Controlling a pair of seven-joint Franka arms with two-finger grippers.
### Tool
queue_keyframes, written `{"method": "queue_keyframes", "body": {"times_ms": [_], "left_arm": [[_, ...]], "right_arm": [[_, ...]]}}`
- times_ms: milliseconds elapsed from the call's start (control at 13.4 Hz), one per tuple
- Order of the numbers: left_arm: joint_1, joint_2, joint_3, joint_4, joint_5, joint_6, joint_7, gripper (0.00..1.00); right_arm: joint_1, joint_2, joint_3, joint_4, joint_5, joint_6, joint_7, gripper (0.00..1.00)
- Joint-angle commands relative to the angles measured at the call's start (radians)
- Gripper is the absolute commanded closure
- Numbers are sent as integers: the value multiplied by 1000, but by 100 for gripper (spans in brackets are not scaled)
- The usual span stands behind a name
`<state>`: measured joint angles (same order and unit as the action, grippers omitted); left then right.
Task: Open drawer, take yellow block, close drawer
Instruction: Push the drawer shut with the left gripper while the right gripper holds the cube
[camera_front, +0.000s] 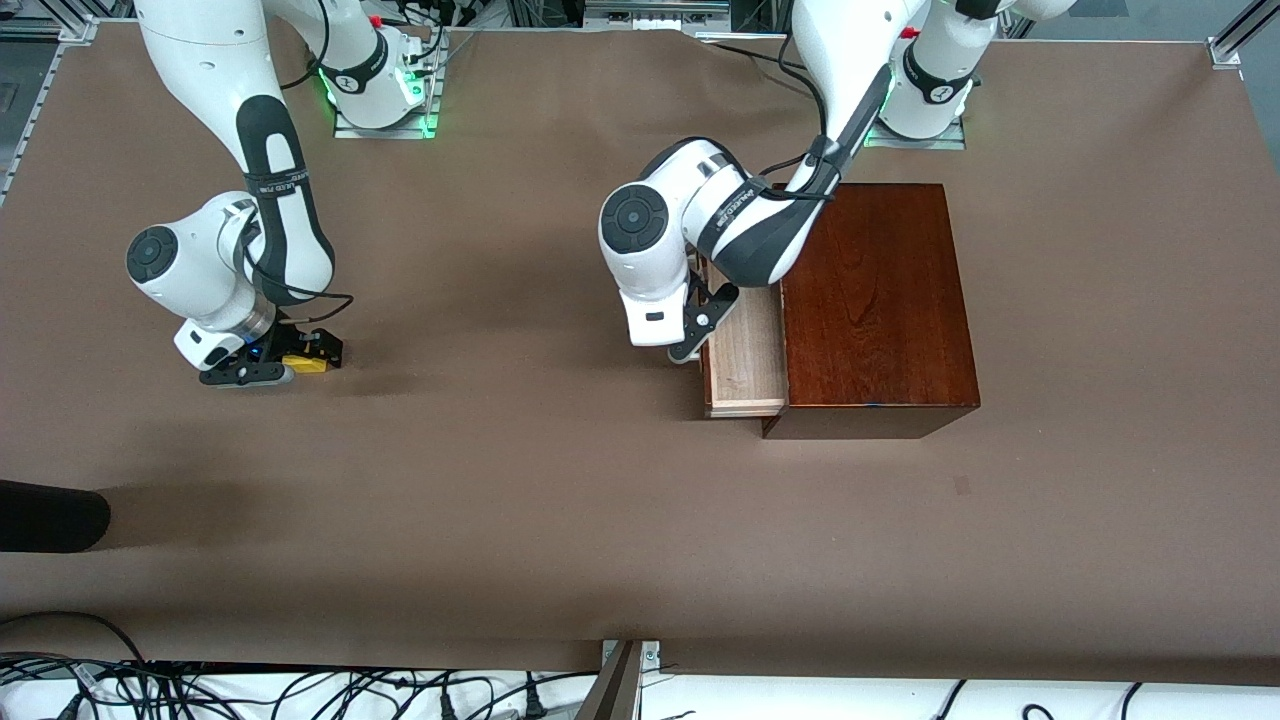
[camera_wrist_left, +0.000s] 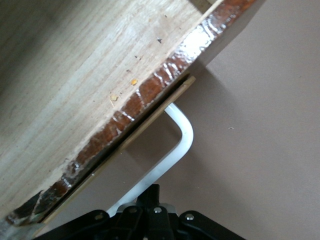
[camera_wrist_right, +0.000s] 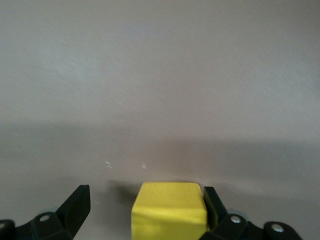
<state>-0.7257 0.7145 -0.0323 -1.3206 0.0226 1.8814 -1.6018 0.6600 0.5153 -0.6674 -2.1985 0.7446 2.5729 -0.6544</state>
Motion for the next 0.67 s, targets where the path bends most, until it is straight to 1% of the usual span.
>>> {"method": "queue_keyframes", "body": {"times_ms": [0, 225, 374, 599], "left_arm": [[58, -90, 25, -112, 34, -18, 104, 100], [97, -121, 25, -150, 34, -15, 175, 100], [118, -133, 25, -169, 34, -13, 226, 100], [155, -158, 25, -200, 34, -7, 289, 100]], "right_arm": [[0, 9, -6, 80, 10, -103, -16, 0], [-5, 9, -9, 149, -54, -164, 11, 0], [-8, 9, -9, 198, -120, -220, 74, 0], [-7, 9, -9, 278, -192, -308, 171, 0]]}}
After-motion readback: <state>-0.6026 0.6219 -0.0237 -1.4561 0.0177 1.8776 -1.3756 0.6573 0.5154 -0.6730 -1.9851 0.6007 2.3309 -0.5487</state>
